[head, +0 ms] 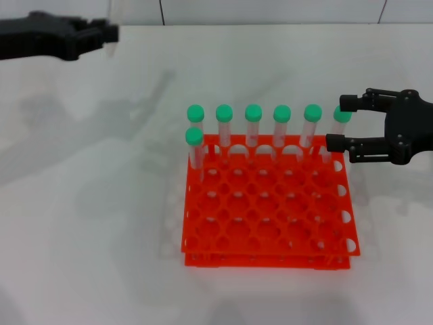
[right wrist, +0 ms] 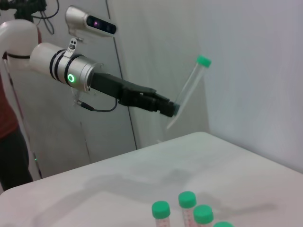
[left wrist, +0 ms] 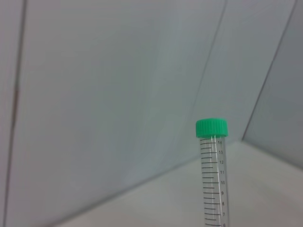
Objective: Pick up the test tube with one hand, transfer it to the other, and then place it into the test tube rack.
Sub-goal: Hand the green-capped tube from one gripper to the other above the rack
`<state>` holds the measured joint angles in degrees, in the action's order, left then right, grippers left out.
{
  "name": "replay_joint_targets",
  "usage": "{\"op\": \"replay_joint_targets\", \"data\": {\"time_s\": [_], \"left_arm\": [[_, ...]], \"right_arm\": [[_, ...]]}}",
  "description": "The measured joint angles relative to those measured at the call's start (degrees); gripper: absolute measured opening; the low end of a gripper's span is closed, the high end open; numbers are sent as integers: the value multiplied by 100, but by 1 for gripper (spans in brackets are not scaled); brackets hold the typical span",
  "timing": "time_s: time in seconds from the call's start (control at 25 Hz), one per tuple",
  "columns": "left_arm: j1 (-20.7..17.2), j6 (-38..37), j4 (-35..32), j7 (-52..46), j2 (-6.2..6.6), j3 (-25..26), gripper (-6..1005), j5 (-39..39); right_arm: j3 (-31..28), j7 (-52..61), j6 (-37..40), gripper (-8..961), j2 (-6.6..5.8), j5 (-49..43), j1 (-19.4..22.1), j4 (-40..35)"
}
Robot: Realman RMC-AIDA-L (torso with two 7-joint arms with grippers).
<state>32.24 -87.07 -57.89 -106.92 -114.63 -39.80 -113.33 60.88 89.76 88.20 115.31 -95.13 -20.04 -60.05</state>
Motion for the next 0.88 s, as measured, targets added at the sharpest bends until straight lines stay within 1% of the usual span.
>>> {"op": "replay_joint_targets", "data": {"time_s": [0.12, 0.28, 0.4, 0.52, 0.56, 0.6, 0.88], "left_arm": [[162, 146, 324, 375, -54, -9, 192, 325], [451, 191, 900, 794, -62, -20, 192, 572], [691, 218, 1351, 1011, -64, -21, 192, 614], [857, 238, 1604, 1147, -105, -33, 192, 603], [937, 231, 1702, 1229, -146, -126, 192, 596], [937, 231, 1702, 1229, -146, -126, 192, 596], [1075, 226, 1792, 1271, -244, -897, 193, 628]], "right_arm": [[-58, -4, 27, 824, -1, 5, 0, -11], [-68, -7, 44, 823, -6, 5, 21, -90], [-69, -8, 63, 822, -13, 5, 61, -190], [-73, -10, 63, 822, -17, 3, 71, -217], [-74, -10, 60, 822, -18, 2, 71, -217], [-79, -11, 58, 821, -22, 1, 71, -222], [-126, -11, 72, 820, -28, 1, 71, -227]]}}
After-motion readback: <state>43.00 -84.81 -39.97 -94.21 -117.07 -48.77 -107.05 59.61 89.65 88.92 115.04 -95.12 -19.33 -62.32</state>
